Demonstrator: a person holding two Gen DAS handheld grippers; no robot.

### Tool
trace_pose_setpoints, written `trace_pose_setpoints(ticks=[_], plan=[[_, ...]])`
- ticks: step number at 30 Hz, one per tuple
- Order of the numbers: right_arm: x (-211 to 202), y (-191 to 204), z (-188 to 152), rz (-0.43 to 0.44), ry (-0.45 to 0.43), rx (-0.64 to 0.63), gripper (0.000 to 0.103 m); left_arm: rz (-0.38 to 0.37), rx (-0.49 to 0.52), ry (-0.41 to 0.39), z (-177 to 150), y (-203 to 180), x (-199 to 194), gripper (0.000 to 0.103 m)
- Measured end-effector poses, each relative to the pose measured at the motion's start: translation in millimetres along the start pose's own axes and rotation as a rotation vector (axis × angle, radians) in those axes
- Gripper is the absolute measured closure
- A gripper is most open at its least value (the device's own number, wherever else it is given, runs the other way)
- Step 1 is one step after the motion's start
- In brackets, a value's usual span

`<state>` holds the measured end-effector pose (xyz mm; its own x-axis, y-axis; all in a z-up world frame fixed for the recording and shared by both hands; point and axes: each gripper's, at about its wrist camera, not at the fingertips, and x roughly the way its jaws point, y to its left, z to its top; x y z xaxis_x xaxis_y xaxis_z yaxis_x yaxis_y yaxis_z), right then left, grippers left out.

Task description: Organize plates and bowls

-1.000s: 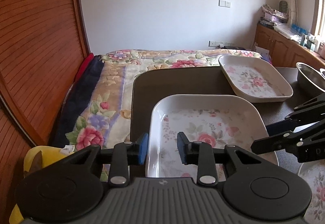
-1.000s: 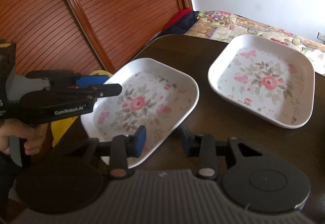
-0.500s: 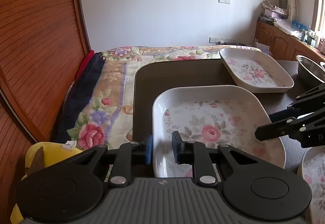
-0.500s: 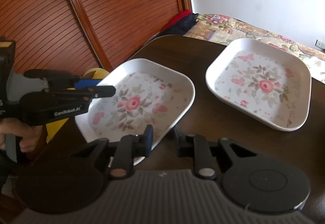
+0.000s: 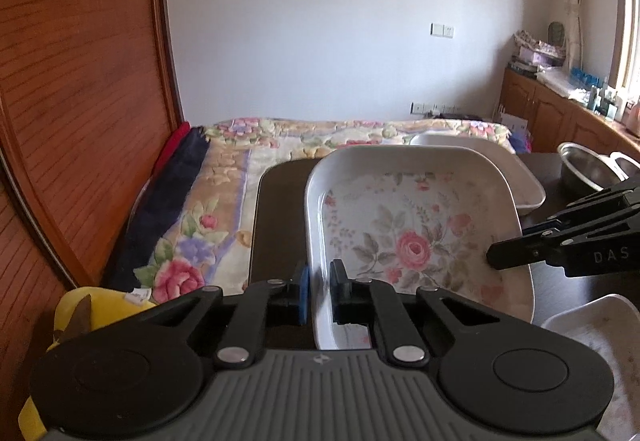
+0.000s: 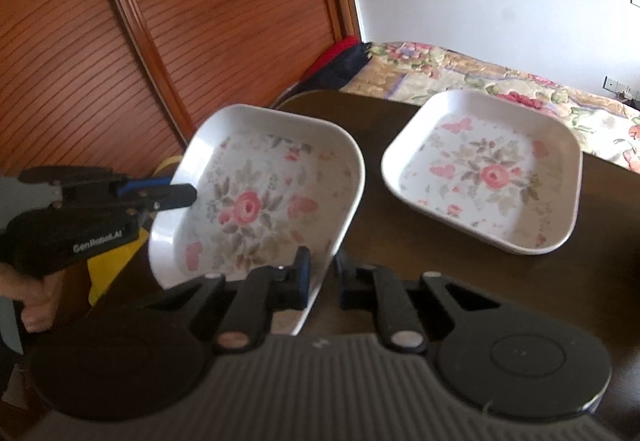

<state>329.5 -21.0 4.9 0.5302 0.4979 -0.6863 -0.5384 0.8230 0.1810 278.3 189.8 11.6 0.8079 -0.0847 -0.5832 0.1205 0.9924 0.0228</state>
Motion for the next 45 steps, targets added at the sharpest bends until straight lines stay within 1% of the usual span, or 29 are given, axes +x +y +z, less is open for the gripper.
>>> trace_pose_setpoints(ticks=[4,12,16,26,35,45], plan=[[-16.8,-0.4,-1.7,0.006,-0.033,0.006,0.088,-0.006,-0.002,-0.032,4.1,-8.4,-13.5,0.074],[-54.0,-5.2,-10.4,-0.006,-0.104,0.016,0.088,-0.020,0.040,-0.090,10.0,-35.9,-49.9,0.074],[-75.5,-4.7,-18.2,-0.010,-0.144,0.017,0.088,-0.012,0.061,-0.120,11.6,-47.5,-69.1,0.074],[-118.4,-5.7,-42.5,-0.019,-0.207,0.018,0.088,-0.026,0.085,-0.166,-2.7,-77.2,-108.6,0.074],[-144.7,-7.5,-69.8,-0.028,-0.226,0.035,0.088,-0.047,0.090,-0.154,-24.6,-102.1,-130.8,0.074],[-151.5,-13.3,-107.0,-0.032,-0.203,0.071,0.088,-0.085,0.064,-0.112,-55.5,-116.9,-132.2,0.074]])
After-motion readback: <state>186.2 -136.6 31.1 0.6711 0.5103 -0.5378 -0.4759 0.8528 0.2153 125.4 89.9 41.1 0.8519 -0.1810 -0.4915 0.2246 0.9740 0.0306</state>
